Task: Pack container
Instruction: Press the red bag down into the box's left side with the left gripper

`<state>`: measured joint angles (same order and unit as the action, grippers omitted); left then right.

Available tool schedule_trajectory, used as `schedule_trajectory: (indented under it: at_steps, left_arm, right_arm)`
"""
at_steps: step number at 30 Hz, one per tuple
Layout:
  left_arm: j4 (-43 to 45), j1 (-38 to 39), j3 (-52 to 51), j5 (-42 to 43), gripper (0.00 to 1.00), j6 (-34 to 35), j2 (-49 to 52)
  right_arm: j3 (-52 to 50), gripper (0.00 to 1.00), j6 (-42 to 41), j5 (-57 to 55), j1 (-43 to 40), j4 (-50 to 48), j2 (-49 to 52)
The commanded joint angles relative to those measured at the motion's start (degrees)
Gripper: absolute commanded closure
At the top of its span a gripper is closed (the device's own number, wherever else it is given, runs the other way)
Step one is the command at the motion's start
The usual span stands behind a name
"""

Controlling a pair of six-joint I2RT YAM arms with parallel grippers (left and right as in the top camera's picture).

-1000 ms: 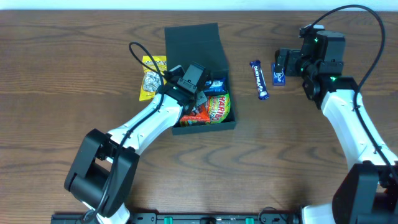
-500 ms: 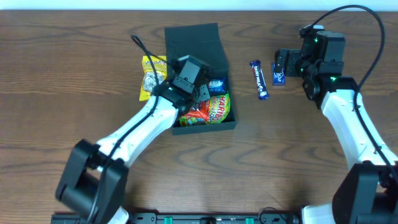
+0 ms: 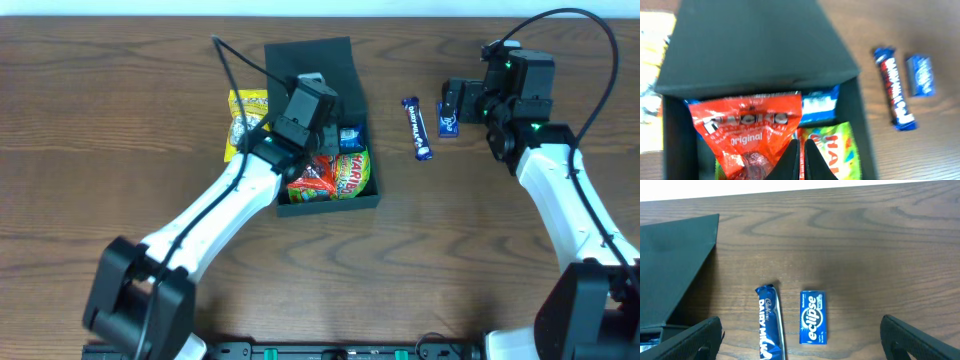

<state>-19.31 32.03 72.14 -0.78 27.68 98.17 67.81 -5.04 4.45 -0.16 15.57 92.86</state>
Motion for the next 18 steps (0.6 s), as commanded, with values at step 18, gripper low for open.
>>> schedule_trajectory:
  at_steps: [18]
  left_arm:
    - [-7.69,-0.17,0.66,-3.76,0.94,-1.53,10.97]
  right_arm:
    - [0.66,0.01,-0.72,-0.17,-0.72,0.94,0.04]
